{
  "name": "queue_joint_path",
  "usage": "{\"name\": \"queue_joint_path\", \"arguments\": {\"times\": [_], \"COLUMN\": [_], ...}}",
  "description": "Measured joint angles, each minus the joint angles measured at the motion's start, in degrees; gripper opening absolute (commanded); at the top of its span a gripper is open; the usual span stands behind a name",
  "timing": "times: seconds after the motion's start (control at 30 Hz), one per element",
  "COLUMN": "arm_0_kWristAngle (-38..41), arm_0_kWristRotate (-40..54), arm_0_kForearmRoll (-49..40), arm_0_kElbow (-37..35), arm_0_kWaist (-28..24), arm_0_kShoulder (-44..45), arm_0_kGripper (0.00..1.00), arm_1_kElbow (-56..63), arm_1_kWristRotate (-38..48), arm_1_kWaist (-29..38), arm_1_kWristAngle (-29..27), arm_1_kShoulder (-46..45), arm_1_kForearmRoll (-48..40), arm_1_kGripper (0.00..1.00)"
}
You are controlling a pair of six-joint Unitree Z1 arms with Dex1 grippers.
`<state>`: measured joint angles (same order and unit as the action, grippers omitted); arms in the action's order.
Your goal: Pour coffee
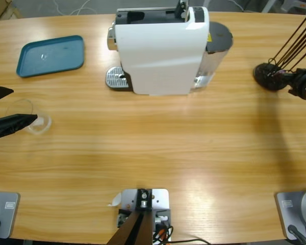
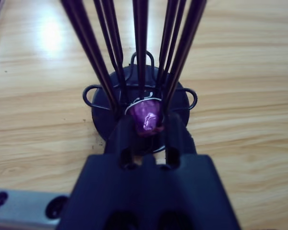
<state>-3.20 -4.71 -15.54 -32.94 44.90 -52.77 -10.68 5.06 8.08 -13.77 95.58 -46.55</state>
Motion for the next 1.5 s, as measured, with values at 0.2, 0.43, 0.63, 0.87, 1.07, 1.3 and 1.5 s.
{"name": "queue_joint_path", "arguments": {"times": [0.2,0.43,0.63,0.87,1.07,1.3,1.5], "arm_0_kWristAngle": [0.0,0.0,0.0,0.0,0.0,0.0,0.0], "arm_0_kWristRotate": [0.0,0.0,0.0,0.0,0.0,0.0,0.0], "arm_0_kForearmRoll": [0.0,0.0,0.0,0.0,0.0,0.0,0.0], "arm_0_kElbow": [0.22,0.26,0.27,0.27,0.27,0.27,0.27], "arm_0_kWaist": [-0.05,-0.05,-0.05,-0.05,-0.05,-0.05,-0.05], "arm_0_kShoulder": [0.18,0.18,0.19,0.72,1.53,1.69,1.69], "arm_0_kGripper": [0.987,0.987,0.987,0.982,0.982,0.982,0.982], "arm_1_kElbow": [-5.07,-6.83,-6.83,-6.72,-6.51,-6.25,-5.98], "arm_1_kWristRotate": [-1.04,-0.16,2.31,3.25,3.25,3.25,3.21], "arm_1_kWaist": [1.44,1.52,1.52,1.52,1.32,1.11,1.05], "arm_1_kWristAngle": [-0.18,-0.29,-0.3,-0.3,-0.29,-0.29,-0.29], "arm_1_kShoulder": [-7.39,-9.51,-7.7,-3.55,-0.93,0.55,0.51], "arm_1_kForearmRoll": [11.35,17.04,17.21,14.95,12.0,10.34,10.25], "arm_1_kGripper": [0.206,0.37,0.37,0.361,0.353,0.269,0.261]}}
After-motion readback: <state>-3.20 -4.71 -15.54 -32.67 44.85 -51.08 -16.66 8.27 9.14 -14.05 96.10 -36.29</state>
